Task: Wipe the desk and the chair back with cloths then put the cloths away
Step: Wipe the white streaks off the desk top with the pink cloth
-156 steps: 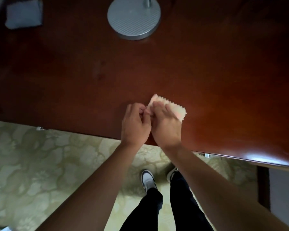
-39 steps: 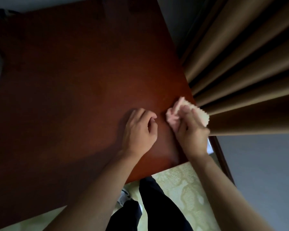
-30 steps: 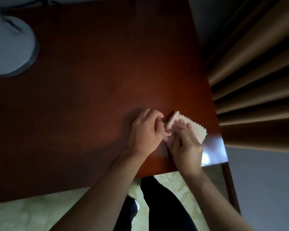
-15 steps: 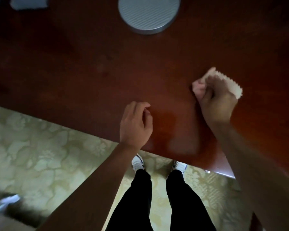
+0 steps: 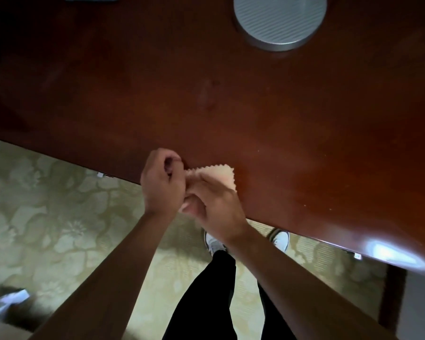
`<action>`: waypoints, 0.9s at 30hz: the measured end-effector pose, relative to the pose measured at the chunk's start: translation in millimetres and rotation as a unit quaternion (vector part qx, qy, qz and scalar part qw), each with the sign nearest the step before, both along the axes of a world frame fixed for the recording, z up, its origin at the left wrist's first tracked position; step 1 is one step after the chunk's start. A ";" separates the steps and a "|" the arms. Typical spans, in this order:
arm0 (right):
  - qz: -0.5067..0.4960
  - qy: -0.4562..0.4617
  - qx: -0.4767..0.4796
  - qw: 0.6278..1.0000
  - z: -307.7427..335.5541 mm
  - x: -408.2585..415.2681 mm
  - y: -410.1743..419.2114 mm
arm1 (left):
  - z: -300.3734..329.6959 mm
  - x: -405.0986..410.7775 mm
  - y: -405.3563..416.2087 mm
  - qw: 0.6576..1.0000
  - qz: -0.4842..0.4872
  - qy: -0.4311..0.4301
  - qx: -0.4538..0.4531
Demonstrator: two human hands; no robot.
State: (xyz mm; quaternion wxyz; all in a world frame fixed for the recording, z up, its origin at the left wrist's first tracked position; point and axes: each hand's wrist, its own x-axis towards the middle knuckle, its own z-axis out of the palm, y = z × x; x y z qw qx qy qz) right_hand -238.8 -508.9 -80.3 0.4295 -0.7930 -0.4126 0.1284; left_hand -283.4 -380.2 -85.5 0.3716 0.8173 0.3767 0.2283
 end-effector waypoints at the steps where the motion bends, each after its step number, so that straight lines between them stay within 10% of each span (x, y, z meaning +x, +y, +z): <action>1: -0.019 0.004 -0.007 1.000 1.4 10.2 -7.7 | -0.3 0.4 1.8 1.000 -0.002 -0.002 -0.004; 7: -0.313 0.011 -0.067 0.947 15.3 119.5 -19.9 | 1.4 38.2 -4.7 0.997 -0.068 -0.015 -0.031; 14: 0.023 -0.013 -0.007 1.000 -4.8 30.3 -17.3 | 9.5 60.1 2.0 0.997 -0.033 -0.024 -0.062; 17: -0.209 0.196 0.075 0.955 8.8 102.3 -32.7 | 13.9 71.9 2.4 0.993 -0.102 -0.010 -0.054; 21: -0.403 -0.058 -0.122 0.905 18.5 226.3 -44.4 | 17.4 98.7 -14.6 0.983 -0.181 0.014 -0.036; 27: -0.434 -0.016 -0.137 0.890 9.4 288.1 10.9 | 6.8 110.0 -15.2 0.980 -0.190 0.046 -0.041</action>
